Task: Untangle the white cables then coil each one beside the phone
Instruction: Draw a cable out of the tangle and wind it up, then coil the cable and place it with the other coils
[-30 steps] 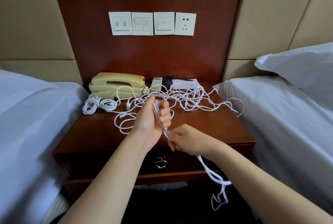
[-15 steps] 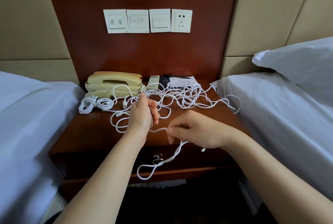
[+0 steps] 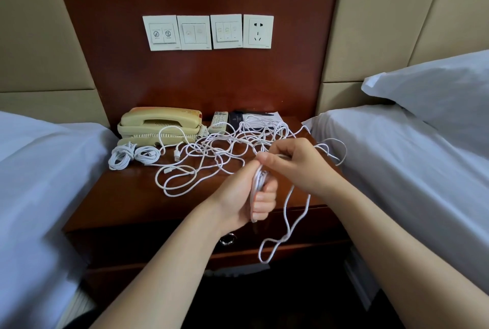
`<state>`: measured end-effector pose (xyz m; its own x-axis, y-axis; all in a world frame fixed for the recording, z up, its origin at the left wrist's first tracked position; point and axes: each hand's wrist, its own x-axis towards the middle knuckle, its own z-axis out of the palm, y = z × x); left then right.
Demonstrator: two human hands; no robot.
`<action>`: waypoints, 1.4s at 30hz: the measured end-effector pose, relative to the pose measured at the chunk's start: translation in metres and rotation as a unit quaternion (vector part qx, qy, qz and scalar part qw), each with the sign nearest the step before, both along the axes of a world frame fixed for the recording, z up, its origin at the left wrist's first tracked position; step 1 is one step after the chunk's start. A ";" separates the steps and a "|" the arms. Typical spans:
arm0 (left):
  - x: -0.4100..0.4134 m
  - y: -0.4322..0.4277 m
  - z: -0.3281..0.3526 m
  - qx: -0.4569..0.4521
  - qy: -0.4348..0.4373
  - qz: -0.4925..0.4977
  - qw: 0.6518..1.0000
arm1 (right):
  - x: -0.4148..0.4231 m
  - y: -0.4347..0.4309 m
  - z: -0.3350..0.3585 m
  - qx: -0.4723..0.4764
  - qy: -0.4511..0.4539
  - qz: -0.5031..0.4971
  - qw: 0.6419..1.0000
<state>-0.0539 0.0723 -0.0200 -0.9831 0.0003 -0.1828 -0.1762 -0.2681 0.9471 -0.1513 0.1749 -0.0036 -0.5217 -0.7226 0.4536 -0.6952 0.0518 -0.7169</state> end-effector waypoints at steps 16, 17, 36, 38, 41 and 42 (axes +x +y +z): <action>0.006 -0.026 0.014 0.210 0.101 0.201 0.952 | 0.018 -0.024 -0.033 0.204 -0.109 0.043 0.972; 0.005 -0.030 0.015 0.214 0.104 0.225 0.945 | 0.023 -0.023 -0.032 0.229 -0.095 0.056 0.967; -0.009 -0.037 -0.004 -0.170 0.003 0.266 0.949 | 0.025 -0.004 0.001 0.106 0.136 0.060 0.983; -0.008 -0.030 -0.005 -0.201 0.005 0.193 0.960 | 0.019 -0.003 0.001 0.093 0.138 0.023 0.986; -0.006 -0.020 -0.005 -0.178 -0.004 0.092 0.980 | 0.013 -0.001 0.002 0.090 0.140 -0.016 0.986; -0.004 -0.018 -0.003 -0.161 -0.013 0.058 0.985 | 0.011 0.000 0.002 0.087 0.136 -0.027 0.987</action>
